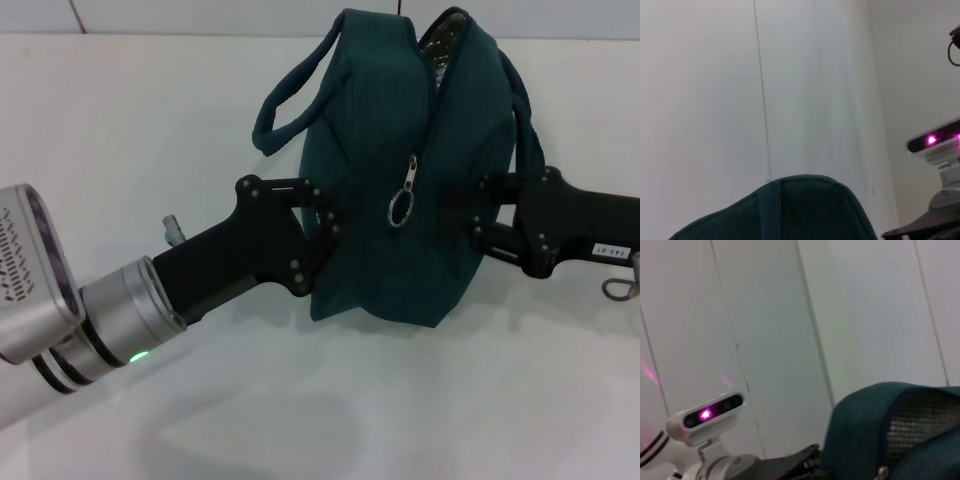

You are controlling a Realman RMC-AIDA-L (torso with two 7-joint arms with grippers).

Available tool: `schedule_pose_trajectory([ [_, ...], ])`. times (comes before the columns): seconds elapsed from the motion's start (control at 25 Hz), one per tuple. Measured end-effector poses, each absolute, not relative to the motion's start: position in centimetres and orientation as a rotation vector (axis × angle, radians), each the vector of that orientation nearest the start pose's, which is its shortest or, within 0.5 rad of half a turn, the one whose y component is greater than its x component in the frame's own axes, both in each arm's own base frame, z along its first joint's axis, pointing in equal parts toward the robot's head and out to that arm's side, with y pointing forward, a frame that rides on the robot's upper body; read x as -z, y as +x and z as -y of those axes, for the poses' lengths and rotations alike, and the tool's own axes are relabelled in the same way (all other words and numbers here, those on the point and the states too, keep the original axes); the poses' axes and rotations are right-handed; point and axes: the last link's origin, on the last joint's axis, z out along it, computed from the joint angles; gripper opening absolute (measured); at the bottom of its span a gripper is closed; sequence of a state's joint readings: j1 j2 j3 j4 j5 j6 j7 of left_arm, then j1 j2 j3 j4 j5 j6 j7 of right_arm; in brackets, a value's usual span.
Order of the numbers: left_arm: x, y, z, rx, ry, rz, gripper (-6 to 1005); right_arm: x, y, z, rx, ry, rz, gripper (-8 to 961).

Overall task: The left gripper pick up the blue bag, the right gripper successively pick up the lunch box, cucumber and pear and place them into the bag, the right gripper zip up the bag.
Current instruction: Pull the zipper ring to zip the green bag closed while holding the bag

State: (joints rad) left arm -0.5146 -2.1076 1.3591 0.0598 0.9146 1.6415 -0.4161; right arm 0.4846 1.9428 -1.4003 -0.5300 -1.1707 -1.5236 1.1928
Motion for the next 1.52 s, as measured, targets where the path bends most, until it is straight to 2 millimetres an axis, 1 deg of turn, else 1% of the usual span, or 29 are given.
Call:
schedule_pose_trajectory([
  [0.2,6.8,-23.6,-26.9,1.199,-2.375,0.047,68,0.9,22.6,-32.2,-1.046,-2.732,-0.392,287],
  [0.4,6.9,-23.6,-26.8,1.196,-2.378,0.039,69,2.6,21.8,-32.0,-0.981,-2.826,-0.363,289],
  [0.52,6.9,-23.6,-26.8,1.195,-2.378,0.041,69,3.1,21.8,-32.1,-0.948,-2.840,-0.367,289],
  [0.96,7.0,-23.7,-26.8,1.186,-2.380,0.047,69,3.0,21.7,-31.8,-0.969,-2.844,-0.362,290],
  [1.2,7.0,-23.7,-26.8,1.184,-2.380,0.046,68,2.7,21.8,-32.3,-0.997,-2.780,-0.398,290],
  [1.44,7.0,-23.8,-26.8,1.182,-2.379,0.043,71,2.6,22.0,-32.7,-1.002,-2.738,-0.416,266],
  [1.52,7.0,-23.8,-26.8,1.182,-2.378,0.043,73,2.6,22.0,-32.7,-0.997,-2.733,-0.410,226],
])
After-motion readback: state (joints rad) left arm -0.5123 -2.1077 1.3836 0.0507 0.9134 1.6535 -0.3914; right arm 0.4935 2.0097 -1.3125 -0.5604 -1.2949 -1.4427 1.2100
